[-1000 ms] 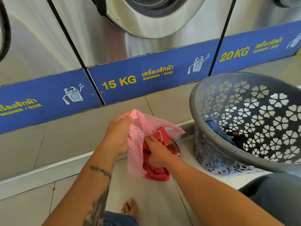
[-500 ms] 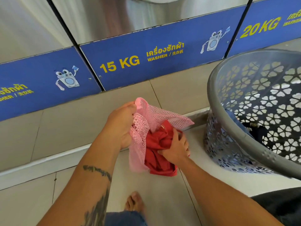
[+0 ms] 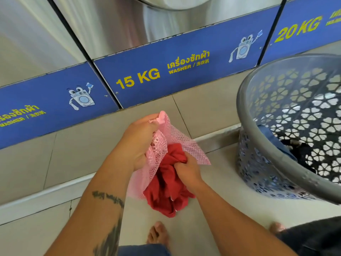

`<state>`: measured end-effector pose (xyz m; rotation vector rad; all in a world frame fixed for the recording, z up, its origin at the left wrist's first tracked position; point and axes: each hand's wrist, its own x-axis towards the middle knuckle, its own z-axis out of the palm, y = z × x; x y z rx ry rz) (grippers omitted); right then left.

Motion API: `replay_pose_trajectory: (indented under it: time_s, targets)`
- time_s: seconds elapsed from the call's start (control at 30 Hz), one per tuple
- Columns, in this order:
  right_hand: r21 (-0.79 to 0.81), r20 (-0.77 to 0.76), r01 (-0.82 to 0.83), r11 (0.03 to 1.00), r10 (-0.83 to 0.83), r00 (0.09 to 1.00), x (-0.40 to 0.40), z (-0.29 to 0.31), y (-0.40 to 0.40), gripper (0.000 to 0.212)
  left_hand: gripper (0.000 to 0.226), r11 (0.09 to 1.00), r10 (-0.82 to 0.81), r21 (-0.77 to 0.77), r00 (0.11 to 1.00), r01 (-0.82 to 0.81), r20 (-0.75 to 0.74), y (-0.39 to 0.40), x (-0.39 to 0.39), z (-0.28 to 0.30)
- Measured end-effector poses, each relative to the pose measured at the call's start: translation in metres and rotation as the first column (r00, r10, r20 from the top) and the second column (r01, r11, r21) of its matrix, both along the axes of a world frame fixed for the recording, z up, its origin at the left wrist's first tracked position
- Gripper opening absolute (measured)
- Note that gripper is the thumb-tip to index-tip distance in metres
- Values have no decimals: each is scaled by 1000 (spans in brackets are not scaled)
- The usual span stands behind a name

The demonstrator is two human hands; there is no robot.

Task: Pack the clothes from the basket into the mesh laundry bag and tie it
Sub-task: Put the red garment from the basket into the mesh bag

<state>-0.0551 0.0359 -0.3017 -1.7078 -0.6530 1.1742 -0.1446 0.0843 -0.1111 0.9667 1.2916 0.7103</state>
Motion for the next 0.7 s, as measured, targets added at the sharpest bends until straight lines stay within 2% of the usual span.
replay_pose_trajectory:
  time_s: [0.1, 0.17, 0.23, 0.3, 0.37, 0.4, 0.47, 0.5, 0.53, 0.57, 0.63, 0.7]
  targets:
    - [228, 54, -15, 974, 2, 999, -16, 49, -14, 27, 15, 993, -98, 58, 992, 103, -85, -11, -4, 11]
    - [388, 82, -69, 919, 40, 996, -26, 81, -25, 37, 22, 986, -139, 78, 983, 149, -117, -18, -8, 18]
    - [509, 111, -138, 849, 94, 989, -33, 105, -33, 46, 19, 979, -172, 88, 978, 182, -114, -28, -10, 29]
    - [565, 169, -192, 802, 115, 979, -36, 118, -34, 34, 20, 970, -221, 88, 972, 227, -79, -41, -13, 42]
    - [523, 203, -208, 827, 116, 972, -38, 117, -27, 18, 24, 963, -264, 62, 965, 263, 7, -56, -17, 53]
    - [447, 202, -195, 873, 114, 973, -38, 116, -22, 17, 27, 961, -275, 46, 959, 272, 68, -65, -20, 60]
    - [286, 216, -117, 951, 55, 975, -36, 118, -8, 28, 36, 961, -275, 34, 938, 274, 212, -80, -27, 75]
    - [247, 270, -77, 966, 8, 963, -33, 122, -3, 34, 41, 965, -262, 41, 924, 261, 278, -85, -31, 81]
    - [221, 383, -82, 972, -9, 924, -28, 123, 1, 38, 44, 970, -242, 50, 914, 239, 326, -87, -34, 86]
    - [163, 546, -159, 974, 45, 837, -23, 123, 2, 41, 44, 975, -222, 59, 905, 215, 363, -89, -38, 91]
    - [-126, 799, -346, 930, 302, 521, -14, 121, -2, 42, 42, 984, -174, 56, 887, 167, 428, -91, -43, 95]
    - [-349, 860, -343, 872, 444, 252, -1, 110, -10, 38, 39, 992, -129, 48, 877, 120, 462, -92, -45, 96]
